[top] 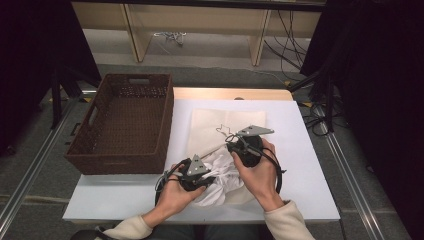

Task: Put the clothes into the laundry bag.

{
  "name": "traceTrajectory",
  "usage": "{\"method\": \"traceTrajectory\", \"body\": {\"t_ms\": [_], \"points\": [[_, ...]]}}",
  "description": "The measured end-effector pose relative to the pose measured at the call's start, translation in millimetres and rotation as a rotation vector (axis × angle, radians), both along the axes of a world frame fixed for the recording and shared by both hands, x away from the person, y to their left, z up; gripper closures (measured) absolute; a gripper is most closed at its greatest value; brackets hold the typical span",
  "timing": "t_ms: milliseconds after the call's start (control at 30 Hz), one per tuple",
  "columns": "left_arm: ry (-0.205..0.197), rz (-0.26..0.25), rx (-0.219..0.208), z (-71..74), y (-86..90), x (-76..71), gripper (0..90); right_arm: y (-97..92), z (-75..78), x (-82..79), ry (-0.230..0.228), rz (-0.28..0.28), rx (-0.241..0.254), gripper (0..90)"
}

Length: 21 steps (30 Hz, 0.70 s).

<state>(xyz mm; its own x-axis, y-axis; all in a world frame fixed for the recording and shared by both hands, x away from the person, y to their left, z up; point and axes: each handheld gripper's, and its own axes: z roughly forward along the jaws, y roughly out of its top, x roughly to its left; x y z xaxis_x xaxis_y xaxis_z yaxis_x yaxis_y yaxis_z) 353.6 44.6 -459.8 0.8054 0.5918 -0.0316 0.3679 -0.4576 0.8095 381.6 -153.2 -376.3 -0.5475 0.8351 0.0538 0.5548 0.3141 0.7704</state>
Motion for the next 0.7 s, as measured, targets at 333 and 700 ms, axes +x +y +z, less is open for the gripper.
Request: {"method": "traceTrajectory", "body": {"t_ms": [333, 700], "points": [[-0.003, 0.018, -0.07, 18.8, 0.7, -4.4, 76.4, 0.1, 0.4, 0.1, -0.018, 0.003, -0.001, 88.7], [0.003, 0.049, -0.095, 24.7, -13.4, 10.7, 76.4, 0.2, 3.9, -2.3, -0.028, 0.007, 0.007, 88.7]]}}
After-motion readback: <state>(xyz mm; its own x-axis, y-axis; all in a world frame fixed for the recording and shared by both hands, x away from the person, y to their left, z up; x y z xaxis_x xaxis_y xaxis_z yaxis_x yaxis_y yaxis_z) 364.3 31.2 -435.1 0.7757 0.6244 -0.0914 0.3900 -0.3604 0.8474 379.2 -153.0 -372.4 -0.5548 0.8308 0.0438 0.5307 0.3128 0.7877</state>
